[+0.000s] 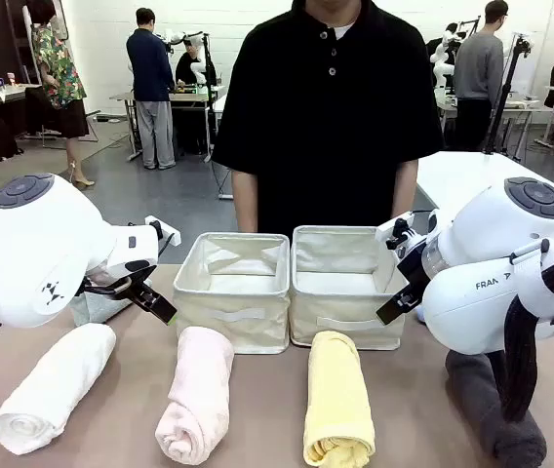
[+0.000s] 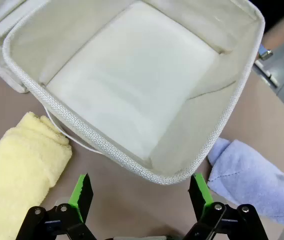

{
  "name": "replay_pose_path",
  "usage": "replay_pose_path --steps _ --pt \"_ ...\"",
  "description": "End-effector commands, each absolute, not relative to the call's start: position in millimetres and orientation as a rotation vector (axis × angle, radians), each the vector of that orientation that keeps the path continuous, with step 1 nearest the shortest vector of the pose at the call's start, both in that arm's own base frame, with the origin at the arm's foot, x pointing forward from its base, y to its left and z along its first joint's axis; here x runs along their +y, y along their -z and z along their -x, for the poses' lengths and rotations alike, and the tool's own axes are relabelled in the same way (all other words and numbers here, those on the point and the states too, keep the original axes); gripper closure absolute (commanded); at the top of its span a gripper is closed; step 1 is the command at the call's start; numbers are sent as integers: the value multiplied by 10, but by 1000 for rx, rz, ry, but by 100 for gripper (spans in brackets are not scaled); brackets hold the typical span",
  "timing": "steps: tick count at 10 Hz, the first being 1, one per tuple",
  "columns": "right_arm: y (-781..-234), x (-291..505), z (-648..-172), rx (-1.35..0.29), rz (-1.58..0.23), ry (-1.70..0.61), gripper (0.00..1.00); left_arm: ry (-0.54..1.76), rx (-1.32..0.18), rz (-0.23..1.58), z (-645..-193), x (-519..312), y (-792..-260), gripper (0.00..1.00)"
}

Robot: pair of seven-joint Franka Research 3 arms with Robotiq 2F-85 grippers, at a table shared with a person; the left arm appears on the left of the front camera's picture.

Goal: Sort the towels based on their folding style.
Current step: Pick up one triangle-folded towel and place it in the left Fabric basket.

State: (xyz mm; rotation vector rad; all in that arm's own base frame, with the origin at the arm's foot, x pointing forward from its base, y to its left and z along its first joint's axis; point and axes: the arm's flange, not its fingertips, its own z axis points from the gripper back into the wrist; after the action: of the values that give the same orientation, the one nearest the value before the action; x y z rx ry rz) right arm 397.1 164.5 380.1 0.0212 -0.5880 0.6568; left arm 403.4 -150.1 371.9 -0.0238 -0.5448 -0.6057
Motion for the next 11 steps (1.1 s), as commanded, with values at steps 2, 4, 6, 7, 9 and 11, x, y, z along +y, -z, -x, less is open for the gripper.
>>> replay_pose_path --steps 2,4,6,7,9,11 --pt "-3811 1645 -3971 -591 -21 -657 0 606 -545 24 -4034 -1502 -3719 0" --pt "-3811 1645 -3971 -591 -21 -657 0 606 -545 24 -4034 -1502 -3719 0" --pt "-3811 1645 -3971 -591 -21 -657 0 606 -545 24 -4034 -1502 -3719 0" --pt "-3811 1645 -3971 -591 -21 -657 0 606 -545 24 -4034 -1502 -3719 0" --pt "-3811 1645 -3971 -591 -21 -657 0 606 -545 24 -4034 -1502 -3719 0" --pt "-3811 1645 -3971 -591 -21 -657 0 606 -545 24 -4034 -1502 -3719 0"
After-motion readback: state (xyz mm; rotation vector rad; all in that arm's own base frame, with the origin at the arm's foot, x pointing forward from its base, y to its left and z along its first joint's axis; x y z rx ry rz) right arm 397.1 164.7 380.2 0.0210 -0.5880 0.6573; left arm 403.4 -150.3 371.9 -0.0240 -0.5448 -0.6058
